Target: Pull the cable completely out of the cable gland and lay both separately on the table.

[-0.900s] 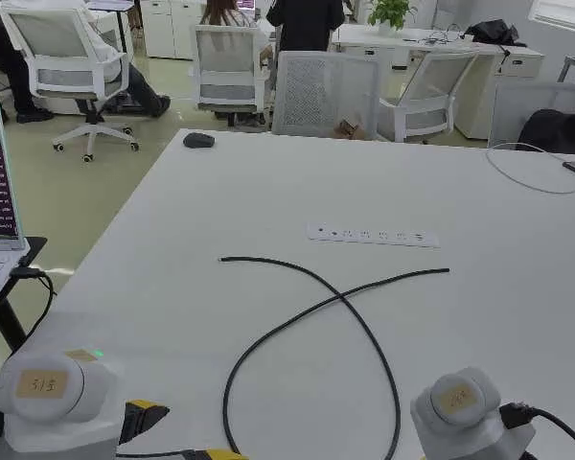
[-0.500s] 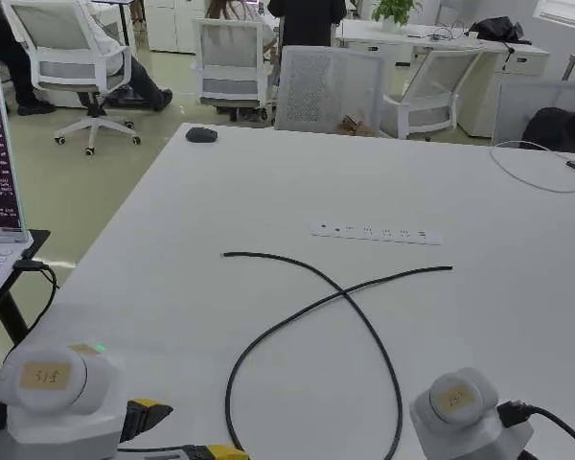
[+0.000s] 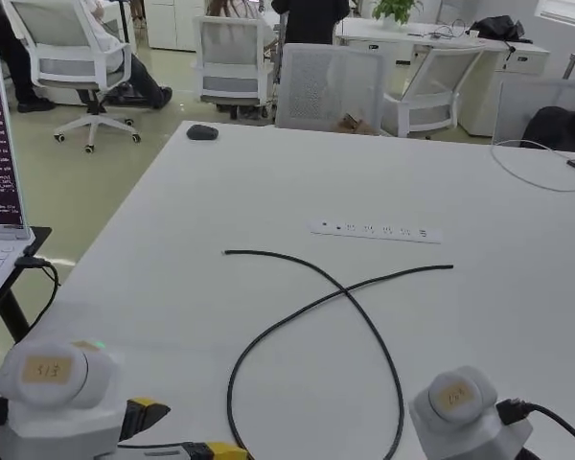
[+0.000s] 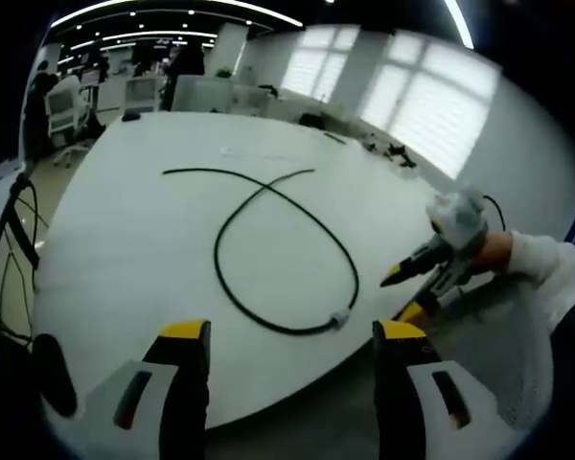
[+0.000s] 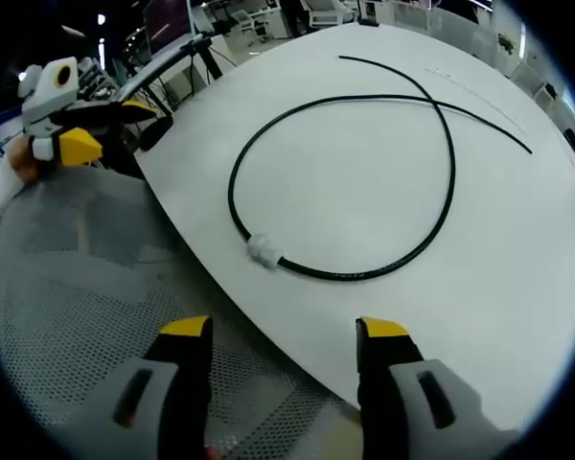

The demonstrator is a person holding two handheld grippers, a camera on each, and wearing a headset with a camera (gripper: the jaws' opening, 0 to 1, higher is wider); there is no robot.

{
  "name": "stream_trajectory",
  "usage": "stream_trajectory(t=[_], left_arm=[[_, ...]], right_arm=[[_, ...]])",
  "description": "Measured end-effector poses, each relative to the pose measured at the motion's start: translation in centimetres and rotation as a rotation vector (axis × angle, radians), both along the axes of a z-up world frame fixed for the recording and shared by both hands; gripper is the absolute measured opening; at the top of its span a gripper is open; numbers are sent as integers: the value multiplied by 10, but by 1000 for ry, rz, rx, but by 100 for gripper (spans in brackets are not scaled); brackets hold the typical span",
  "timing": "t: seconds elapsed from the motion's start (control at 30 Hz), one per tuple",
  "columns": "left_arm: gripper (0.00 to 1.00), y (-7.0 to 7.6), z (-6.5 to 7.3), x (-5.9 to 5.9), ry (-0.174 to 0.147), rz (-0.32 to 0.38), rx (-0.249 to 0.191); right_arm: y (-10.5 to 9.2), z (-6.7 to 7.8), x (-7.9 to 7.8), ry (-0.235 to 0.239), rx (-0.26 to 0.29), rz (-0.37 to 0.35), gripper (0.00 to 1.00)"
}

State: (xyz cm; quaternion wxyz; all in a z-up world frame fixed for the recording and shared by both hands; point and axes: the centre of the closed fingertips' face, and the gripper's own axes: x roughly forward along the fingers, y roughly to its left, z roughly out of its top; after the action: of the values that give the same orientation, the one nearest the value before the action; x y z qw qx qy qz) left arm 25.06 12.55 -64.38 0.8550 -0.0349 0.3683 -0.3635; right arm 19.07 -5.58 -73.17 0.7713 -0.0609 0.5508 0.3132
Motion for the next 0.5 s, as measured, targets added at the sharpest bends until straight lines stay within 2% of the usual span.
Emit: stream_trajectory(t=[0.37,0.5], left_arm=[[70,2,-1,-1,10,3,0],[70,3,-1,0,8,5,0]], right_arm=[[0,-1,0,5,-5,-6,62],[3,4,6,-35,-5,6,62]])
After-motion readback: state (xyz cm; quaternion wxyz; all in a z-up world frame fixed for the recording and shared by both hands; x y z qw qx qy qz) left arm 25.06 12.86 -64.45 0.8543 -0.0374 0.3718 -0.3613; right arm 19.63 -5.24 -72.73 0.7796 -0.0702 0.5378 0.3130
